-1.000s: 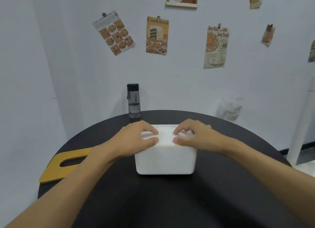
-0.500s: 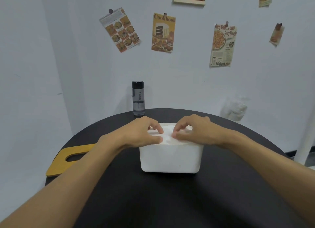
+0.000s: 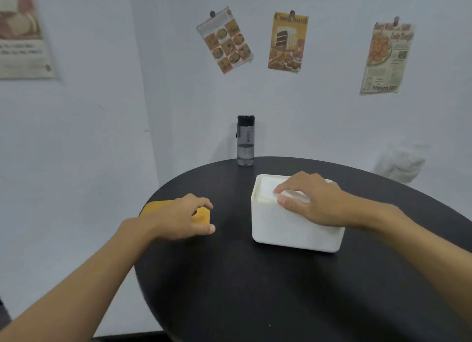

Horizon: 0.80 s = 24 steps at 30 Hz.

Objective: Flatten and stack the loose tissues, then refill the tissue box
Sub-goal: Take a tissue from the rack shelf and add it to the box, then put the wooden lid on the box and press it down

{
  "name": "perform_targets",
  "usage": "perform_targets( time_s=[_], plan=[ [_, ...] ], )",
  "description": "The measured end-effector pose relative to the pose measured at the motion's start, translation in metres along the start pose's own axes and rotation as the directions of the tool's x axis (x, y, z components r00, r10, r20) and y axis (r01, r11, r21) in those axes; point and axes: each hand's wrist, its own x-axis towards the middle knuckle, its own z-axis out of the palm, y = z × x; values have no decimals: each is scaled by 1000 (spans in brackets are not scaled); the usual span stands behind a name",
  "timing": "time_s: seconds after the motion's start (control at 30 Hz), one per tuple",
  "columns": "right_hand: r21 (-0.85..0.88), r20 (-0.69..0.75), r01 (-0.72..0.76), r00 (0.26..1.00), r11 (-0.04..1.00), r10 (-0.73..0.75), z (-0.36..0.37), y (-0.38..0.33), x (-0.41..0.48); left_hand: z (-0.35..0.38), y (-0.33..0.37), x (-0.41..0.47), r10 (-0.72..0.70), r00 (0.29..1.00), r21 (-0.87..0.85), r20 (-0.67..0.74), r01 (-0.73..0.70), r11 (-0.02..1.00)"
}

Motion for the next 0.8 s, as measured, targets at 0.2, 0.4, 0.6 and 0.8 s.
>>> perform_targets(
  time_s=[0.2,0.4,0.6,0.8],
  plan=[
    [-16,-11,-1,1000,1000,1,2,1,-2,14,-24,9,-63,998,120,22,60,991],
    [-36,-18,-7,1000,999,6,2,0,-4,13,-22,2,51,996,177,-71,-37,983],
    [-23,-54,-7,999,1000,6,4,2,-4,19,-25,-5,158,973,143,-171,-134,981],
    [-5,-81,6,997,1000,-6,4,6,-7,11,-3,-15,156,902,-21,-402,-179,984]
  ],
)
